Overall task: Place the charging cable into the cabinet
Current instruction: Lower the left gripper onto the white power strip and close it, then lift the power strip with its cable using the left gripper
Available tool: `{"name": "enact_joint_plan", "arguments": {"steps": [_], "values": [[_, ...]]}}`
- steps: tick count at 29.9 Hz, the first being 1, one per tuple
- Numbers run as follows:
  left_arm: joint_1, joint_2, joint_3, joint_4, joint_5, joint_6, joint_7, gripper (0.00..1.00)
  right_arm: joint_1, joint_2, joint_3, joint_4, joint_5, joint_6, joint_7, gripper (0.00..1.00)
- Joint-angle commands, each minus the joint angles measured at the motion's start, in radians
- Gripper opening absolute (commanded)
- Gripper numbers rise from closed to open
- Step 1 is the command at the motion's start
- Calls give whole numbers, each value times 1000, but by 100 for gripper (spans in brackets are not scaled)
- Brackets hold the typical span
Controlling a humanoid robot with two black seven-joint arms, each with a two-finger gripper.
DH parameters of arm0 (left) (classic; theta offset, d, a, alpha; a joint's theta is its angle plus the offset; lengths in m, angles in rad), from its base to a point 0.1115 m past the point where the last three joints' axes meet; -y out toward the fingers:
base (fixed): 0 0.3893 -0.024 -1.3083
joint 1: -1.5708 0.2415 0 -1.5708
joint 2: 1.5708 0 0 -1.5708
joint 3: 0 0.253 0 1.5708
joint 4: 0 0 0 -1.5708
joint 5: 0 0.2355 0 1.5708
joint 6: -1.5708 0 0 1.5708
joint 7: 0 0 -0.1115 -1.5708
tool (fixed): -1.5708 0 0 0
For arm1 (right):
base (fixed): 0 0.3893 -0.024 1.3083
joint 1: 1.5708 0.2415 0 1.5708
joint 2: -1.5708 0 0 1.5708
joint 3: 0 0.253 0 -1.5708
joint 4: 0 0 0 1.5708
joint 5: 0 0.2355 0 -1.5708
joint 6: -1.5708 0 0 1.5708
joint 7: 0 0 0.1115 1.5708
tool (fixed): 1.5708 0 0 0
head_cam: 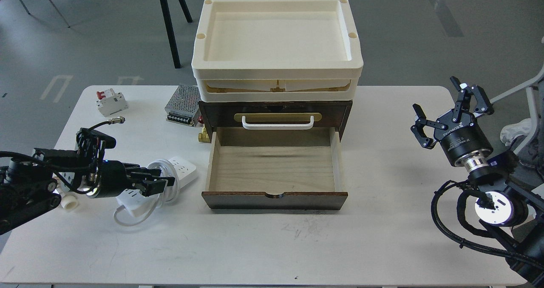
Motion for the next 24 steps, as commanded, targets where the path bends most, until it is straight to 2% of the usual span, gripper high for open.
{"name": "enact_joint_plan", "arguments": {"steps": [1,7,24], "values": [[-6,4,-2,-1,0,3,0,17,0,0,0,0,0,0,0,99],[-9,23,-21,-18,-1,17,0,9,0,0,0,0,0,0,0,99],[-3,188,-108,-154,-9,40,0,6,0,0,0,0,0,0,0,99]]}}
